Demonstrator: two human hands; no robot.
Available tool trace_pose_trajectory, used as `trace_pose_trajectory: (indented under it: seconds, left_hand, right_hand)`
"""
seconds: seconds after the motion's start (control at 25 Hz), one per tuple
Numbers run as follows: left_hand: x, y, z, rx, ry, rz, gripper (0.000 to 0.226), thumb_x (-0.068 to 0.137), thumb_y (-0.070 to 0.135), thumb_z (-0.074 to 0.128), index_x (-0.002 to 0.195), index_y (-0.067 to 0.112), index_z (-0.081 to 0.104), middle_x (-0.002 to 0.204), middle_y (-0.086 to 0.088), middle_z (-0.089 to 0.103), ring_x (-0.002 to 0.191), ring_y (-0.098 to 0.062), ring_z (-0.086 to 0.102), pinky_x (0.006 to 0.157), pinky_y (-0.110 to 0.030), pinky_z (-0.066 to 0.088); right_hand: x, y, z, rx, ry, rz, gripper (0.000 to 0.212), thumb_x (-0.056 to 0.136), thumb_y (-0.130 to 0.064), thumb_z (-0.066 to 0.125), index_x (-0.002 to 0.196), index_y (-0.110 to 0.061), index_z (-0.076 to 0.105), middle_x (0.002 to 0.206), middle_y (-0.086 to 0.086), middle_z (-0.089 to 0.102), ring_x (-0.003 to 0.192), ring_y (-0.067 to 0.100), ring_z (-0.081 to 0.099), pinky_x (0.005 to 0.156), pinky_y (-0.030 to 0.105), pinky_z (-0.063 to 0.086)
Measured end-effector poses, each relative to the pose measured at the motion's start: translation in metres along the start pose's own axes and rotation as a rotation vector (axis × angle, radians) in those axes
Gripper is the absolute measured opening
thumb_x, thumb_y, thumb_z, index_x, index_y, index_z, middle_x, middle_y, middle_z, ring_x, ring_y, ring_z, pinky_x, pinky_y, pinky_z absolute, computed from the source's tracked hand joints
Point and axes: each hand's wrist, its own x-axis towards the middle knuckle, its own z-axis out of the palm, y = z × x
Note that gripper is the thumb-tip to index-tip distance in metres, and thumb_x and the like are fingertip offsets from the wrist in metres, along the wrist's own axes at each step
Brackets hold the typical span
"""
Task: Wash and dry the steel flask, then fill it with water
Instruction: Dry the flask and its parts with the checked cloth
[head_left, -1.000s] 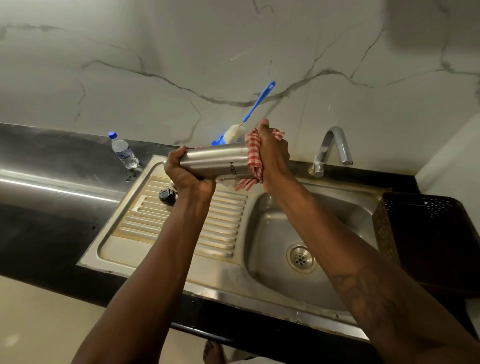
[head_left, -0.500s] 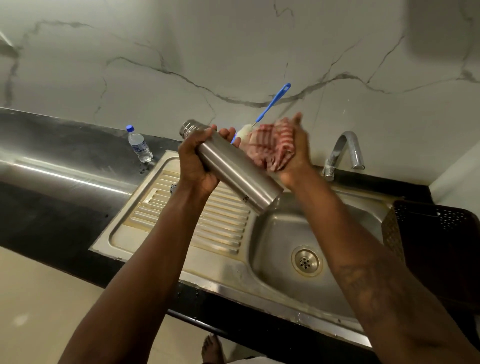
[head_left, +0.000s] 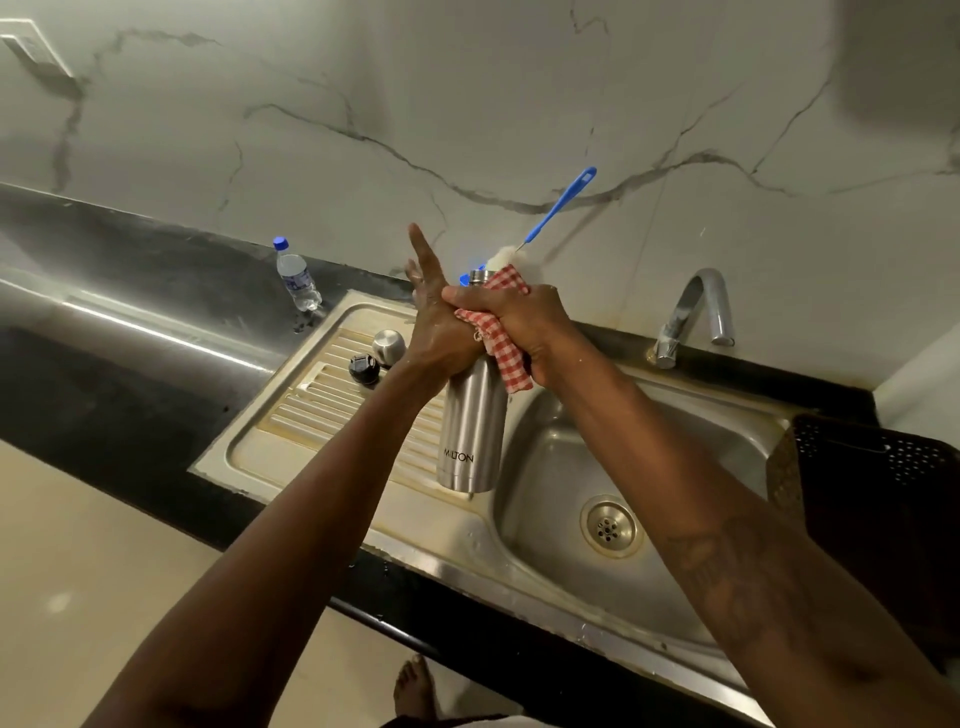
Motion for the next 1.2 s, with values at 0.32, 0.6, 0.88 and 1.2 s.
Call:
trace_pose_trajectory:
  seconds: [0.32, 0.6, 0.88, 1.2]
  left_hand:
    - [-0.008, -0.010, -0.035, -0.105, -0.443, -0.430, 0.149, 0.062, 0.025, 0.096, 0.164, 0.044, -0.011, 0.171, -0.007, 0.020, 0.153, -0.032, 0.030, 0.126, -0.059, 0.022]
    - [-0.047, -0.026, -0.027, -0.188, -0.562, -0.675, 0.096, 0.059, 0.054, 0.092, 0.134, 0.011, 0.053, 0.107, -0.016, 0.077, 0.092, -0.029, 0.074, 0.086, -0.045, 0.062]
    - [-0.037, -0.044, -0.061, 0.065, -0.466, -0.561, 0.082, 0.064, 0.047, 0.091, 0.131, 0.015, 0.055, 0.112, -0.017, 0.075, 0.098, -0.039, 0.076, 0.090, -0.059, 0.061]
    - [-0.023, -0.083, -0.140, 0.453, -0.390, -0.285, 0.062, 0.078, 0.044, 0.088, 0.128, 0.025, 0.057, 0.109, 0.000, 0.068, 0.093, -0.012, 0.068, 0.074, -0.024, 0.054]
  right_hand:
    - [0.001, 0.013, -0.027, 0.219, -0.027, 0.019, 0.049, 0.078, -0.041, 0.084, 0.113, -0.009, 0.071, 0.098, 0.009, 0.079, 0.093, 0.029, 0.077, 0.085, 0.042, 0.063]
    - [0.010, 0.017, -0.020, 0.346, -0.059, -0.054, 0.044, 0.084, -0.022, 0.081, 0.123, -0.009, 0.066, 0.108, 0.012, 0.076, 0.097, 0.031, 0.075, 0.085, 0.046, 0.063]
    - [0.033, 0.005, 0.024, 0.016, 0.240, -0.102, 0.042, 0.082, -0.052, 0.081, 0.103, -0.021, 0.061, 0.092, -0.002, 0.072, 0.075, 0.017, 0.076, 0.073, 0.032, 0.063]
    - [0.057, -0.010, 0.097, -0.408, 0.322, -0.091, 0.032, 0.093, -0.052, 0.064, 0.080, -0.024, 0.055, 0.078, -0.005, 0.066, 0.075, 0.012, 0.068, 0.081, 0.035, 0.059]
